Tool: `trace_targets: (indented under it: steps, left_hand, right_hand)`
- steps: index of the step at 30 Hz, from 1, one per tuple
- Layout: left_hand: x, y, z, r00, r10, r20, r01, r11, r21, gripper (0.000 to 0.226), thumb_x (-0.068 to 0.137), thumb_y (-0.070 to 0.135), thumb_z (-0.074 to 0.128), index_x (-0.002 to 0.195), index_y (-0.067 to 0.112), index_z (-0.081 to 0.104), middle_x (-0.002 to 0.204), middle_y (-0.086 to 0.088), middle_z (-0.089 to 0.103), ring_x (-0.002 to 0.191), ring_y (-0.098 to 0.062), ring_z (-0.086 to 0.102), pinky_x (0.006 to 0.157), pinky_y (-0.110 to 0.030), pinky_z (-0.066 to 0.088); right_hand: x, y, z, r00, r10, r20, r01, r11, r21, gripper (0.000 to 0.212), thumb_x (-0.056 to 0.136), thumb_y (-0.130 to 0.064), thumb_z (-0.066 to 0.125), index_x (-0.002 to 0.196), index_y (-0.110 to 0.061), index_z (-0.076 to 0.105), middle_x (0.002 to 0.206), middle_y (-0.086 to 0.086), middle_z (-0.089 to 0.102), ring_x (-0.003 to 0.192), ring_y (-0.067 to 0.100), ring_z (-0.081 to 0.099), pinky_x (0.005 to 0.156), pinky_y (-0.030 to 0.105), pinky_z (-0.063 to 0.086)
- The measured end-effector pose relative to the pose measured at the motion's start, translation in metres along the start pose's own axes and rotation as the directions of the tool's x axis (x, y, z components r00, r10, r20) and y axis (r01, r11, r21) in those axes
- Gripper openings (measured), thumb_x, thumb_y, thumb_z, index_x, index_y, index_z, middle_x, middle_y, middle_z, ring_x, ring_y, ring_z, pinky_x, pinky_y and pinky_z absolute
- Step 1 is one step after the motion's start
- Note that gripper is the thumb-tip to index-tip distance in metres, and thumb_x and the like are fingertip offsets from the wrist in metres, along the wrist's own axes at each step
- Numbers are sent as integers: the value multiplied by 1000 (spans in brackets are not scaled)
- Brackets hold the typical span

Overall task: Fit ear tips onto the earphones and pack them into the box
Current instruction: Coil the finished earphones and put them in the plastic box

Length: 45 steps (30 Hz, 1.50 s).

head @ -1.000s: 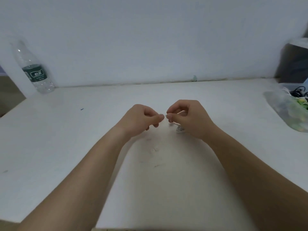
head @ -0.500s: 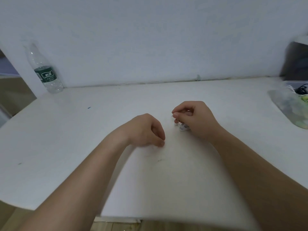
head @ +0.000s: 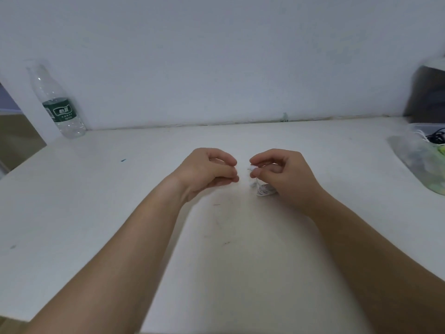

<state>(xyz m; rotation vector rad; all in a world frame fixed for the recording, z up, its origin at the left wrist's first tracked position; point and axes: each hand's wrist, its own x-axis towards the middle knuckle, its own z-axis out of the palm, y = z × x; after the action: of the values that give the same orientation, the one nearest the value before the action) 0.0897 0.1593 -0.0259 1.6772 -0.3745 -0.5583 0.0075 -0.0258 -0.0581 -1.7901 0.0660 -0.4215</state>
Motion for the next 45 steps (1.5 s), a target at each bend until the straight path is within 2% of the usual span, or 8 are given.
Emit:
trace_targets:
  steps: [3, 5, 14, 22, 28, 35, 40, 45]
  left_hand:
    - [5, -8, 5, 996, 61, -63, -71, 982, -175, 23, 82, -9, 73, 99, 5, 67, 87, -11, 73, 86, -24, 75, 75, -24, 58]
    - [6, -14, 8, 992, 84, -94, -102, 974, -204, 25, 80, -10, 75, 99, 6, 69, 91, -13, 74, 86, -23, 74, 76, -24, 57]
    - [8, -18, 14, 981, 153, -120, -173, 969, -178, 24, 79, -10, 74, 96, 8, 73, 95, -12, 77, 90, -20, 74, 84, -28, 59]
    - [8, -19, 17, 965, 239, -111, -245, 969, -39, 24, 80, -7, 75, 97, 10, 73, 94, -10, 78, 90, -19, 73, 88, -31, 58]
    - [7, -20, 17, 960, 257, -109, -262, 964, -34, 23, 81, -6, 74, 96, 11, 73, 95, -9, 78, 96, -24, 74, 90, -32, 58]
    - [7, -20, 17, 961, 249, -124, -256, 966, -46, 22, 80, -3, 77, 96, 13, 73, 95, -8, 78, 96, -24, 73, 93, -36, 57]
    - [7, -21, 17, 963, 253, -91, -260, 963, -68, 25, 79, 0, 79, 100, 13, 73, 99, -8, 77, 97, -20, 73, 89, -31, 57]
    - [7, -22, 15, 966, 245, -81, -253, 961, -112, 28, 72, 8, 82, 98, 16, 74, 101, -9, 77, 100, -24, 73, 96, -38, 56]
  right_hand:
    - [1, 0, 1, 1000, 13, -15, -12, 999, 49, 16, 83, 0, 75, 91, -14, 74, 85, 9, 77, 89, 23, 75, 85, 35, 57]
    - [2, 1, 1, 1000, 10, -28, -9, 998, 58, 14, 83, -1, 75, 89, -14, 74, 84, 11, 76, 87, 26, 75, 83, 38, 57]
    - [6, 1, 0, 999, -21, -39, 25, 993, 119, 7, 86, -3, 75, 91, -8, 76, 76, 10, 74, 72, 18, 70, 66, 24, 53]
    - [4, -1, 1, 999, -42, -21, 44, 993, 106, 6, 83, -5, 78, 87, -10, 77, 78, 8, 75, 72, 19, 70, 72, 32, 54]
    - [3, -2, 2, 999, -39, -27, 41, 996, 81, 6, 83, -4, 78, 87, -9, 77, 77, 8, 75, 71, 19, 71, 74, 36, 55]
    - [3, -2, 0, 1000, -3, -21, 4, 996, 87, 8, 84, -4, 76, 88, -11, 77, 72, 1, 74, 68, 15, 69, 64, 23, 51]
    - [4, -1, 0, 1000, -10, -28, 12, 997, 76, 9, 84, -4, 76, 87, -11, 77, 74, 4, 74, 69, 18, 69, 69, 30, 55]
    - [4, -2, -1, 1000, -7, -23, 9, 995, 95, 9, 83, -2, 76, 87, -11, 77, 77, 10, 74, 72, 19, 70, 77, 40, 56]
